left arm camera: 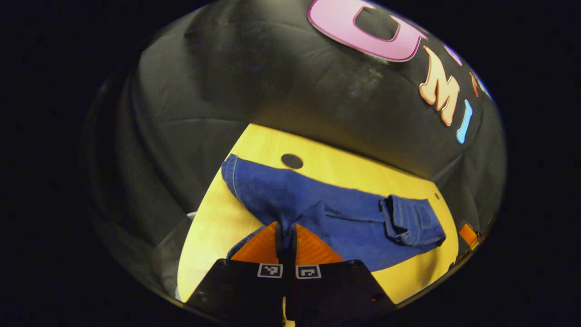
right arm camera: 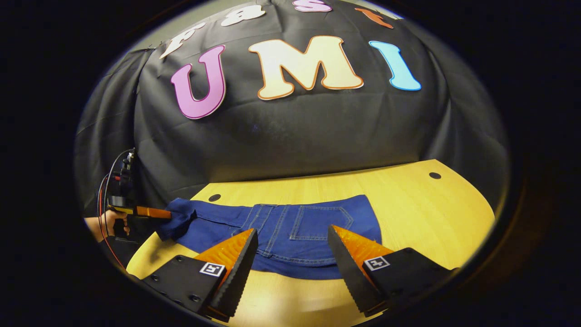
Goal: Grasp the waist and the cuffs of the jeans and fold them to make the two legs overlap; first hold the waist and fold one-third of the jeans toward the cuffs, then hold the cuffs and fold the remaining one-third in the same direction to finish folding.
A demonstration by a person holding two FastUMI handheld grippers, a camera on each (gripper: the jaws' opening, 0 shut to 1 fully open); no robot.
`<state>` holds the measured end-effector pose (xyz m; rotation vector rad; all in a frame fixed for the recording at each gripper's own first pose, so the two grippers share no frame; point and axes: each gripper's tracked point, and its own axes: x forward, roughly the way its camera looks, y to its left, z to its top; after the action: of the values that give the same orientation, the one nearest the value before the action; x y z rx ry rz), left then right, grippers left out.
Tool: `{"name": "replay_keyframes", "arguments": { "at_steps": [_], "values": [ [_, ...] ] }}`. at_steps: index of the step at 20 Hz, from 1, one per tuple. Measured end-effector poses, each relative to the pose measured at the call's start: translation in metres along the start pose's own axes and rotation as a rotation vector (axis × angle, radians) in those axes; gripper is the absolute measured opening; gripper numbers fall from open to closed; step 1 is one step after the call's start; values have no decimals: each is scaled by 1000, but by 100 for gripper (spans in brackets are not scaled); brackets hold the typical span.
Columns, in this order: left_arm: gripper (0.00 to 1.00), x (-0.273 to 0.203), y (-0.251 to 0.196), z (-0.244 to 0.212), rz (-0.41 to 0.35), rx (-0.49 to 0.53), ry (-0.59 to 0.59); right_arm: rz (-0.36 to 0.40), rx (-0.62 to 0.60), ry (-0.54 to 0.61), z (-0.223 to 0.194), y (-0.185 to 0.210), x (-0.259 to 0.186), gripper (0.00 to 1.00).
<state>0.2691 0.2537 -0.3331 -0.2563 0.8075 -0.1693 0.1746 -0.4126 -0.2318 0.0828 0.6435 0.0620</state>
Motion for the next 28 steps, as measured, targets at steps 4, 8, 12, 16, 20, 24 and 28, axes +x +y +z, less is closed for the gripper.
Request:
{"name": "replay_keyframes", "arguments": {
  "at_steps": [4, 8, 12, 16, 20, 24, 28],
  "values": [
    [0, -7, -55, 33, -60, 12, -68, 4, 14, -18, 14, -18, -12, 95],
    [0, -14, -119, 60, -128, 44, -109, -3, 18, -38, 25, -39, -27, 95],
    [0, -16, -189, 79, -212, 75, -155, -15, 28, -51, 33, -66, -43, 95],
    [0, -6, -252, 73, -266, 114, -140, -33, 36, -61, 39, -97, -58, 95],
    [0, 8, -311, 50, -313, 145, -108, -54, 32, -59, 40, -130, -73, 95],
    [0, 30, -371, 4, -341, 194, -38, -70, 33, -48, 38, -164, -83, 95],
    [0, 53, -401, -51, -296, 272, 34, -66, 27, -34, 34, -193, -89, 95]
  ]
}}
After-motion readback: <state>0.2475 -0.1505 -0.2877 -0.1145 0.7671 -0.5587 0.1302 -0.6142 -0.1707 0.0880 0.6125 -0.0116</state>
